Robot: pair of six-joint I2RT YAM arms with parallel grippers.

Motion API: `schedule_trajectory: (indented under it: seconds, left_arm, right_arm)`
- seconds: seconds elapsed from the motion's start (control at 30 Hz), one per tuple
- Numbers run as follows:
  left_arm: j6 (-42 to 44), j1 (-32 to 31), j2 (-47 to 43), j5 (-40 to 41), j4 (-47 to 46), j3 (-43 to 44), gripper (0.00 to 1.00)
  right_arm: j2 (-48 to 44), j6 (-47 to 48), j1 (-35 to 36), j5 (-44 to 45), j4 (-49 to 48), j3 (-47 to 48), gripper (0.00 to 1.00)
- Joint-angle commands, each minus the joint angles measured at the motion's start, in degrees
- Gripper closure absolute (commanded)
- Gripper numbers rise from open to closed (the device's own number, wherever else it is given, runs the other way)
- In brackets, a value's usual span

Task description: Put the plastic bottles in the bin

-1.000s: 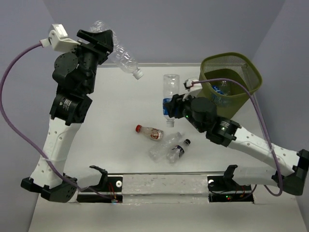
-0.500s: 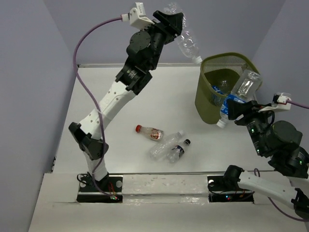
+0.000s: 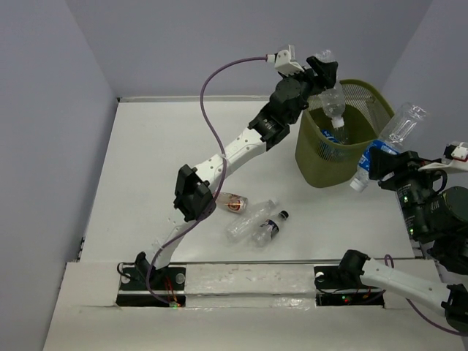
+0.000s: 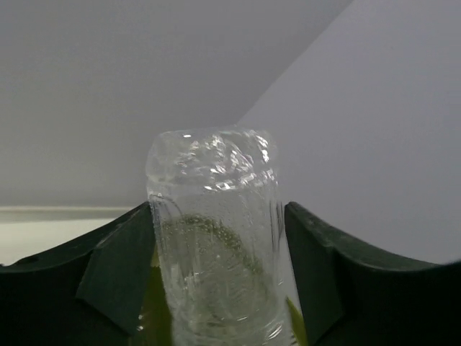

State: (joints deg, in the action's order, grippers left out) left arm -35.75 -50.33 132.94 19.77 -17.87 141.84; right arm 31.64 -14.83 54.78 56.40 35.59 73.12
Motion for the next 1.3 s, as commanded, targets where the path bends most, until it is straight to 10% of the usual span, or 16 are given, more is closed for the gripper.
schedule_trajectory:
  seconds: [0.0, 0.37, 0.6, 0.87, 1.27]
  left_arm:
    - [1.9, -1.1, -1.4, -0.3, -8.1, 2.8, 0.13]
    - [16.0, -1.1, -18.6, -1.6, -5.3, -8.6, 0.01]
    - [16.7, -1.2, -50.3, -0.9, 0.1, -52.9, 0.01]
    - [12.5, -3.1, -71.2, -9.7, 11.9, -87.8, 0.02]
    - [11.3, -14.6, -81.5, -8.3, 20.4, -100.8, 0.01]
  right_arm:
    - [2.1, 2.8, 0.1, 4.5, -1.0, 3.2, 0.83]
    - [10.3, 25.6, 0.1, 6.3, -27.2, 1.0, 0.84]
    - [19.9, 32.3, -5.6, -0.8, -34.2, 8.2, 0.84]
    - [32.6, 26.4, -27.7, -13.8, -31.9, 9.8, 0.85]
    - [41.1, 10.1, -45.6, -31.3, -22.9, 8.8, 0.8]
